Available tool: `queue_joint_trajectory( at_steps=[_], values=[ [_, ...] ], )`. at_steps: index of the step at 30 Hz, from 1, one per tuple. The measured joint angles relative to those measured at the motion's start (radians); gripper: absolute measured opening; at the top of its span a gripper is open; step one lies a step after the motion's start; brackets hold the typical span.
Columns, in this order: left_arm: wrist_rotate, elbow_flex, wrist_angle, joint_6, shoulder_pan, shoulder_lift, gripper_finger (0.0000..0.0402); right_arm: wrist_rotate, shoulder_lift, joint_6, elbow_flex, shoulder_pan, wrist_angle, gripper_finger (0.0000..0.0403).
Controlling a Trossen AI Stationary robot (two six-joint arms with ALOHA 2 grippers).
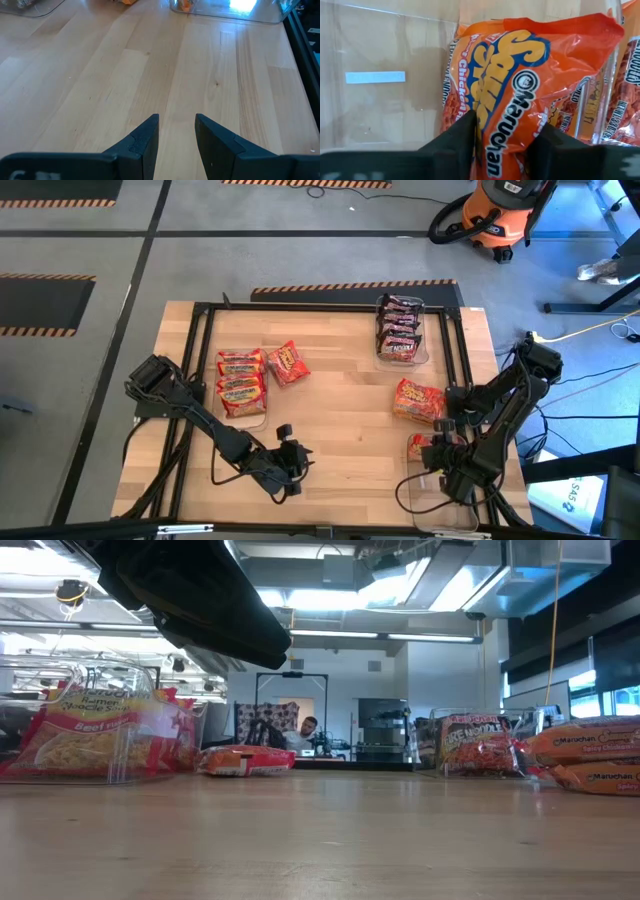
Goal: Sort Maruchan noodles
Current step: Put the orange noodle pack into the bottom transparent bin
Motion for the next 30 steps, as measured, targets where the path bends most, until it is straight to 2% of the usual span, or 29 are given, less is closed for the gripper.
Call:
queue_joint_trajectory(
  at_steps=[6,11,22,30],
  values=[
    [0.0,0.0,0.0,0.0,0.0,0.0,0.0121,-0.02,0.0,0.005,0.0,0.0,-0.013,0.018],
    [0.0,0.0,0.0,0.0,0.0,0.0,0.0121,-0.049,0.001,0.0,0.026,0.0,-0.022,0.0204],
    [0.001,0.0,0.0,0.0,0.0,0.0,0.0121,-0.04,0.001,-0.001,0.208,-0.006,-0.165,0.0198],
    [0.158,0.0,0.0,-0.054,0.015,0.0,0.0121,0.028,-0.009,0.027,0.315,-0.17,-0.171,0.0197]
  ],
)
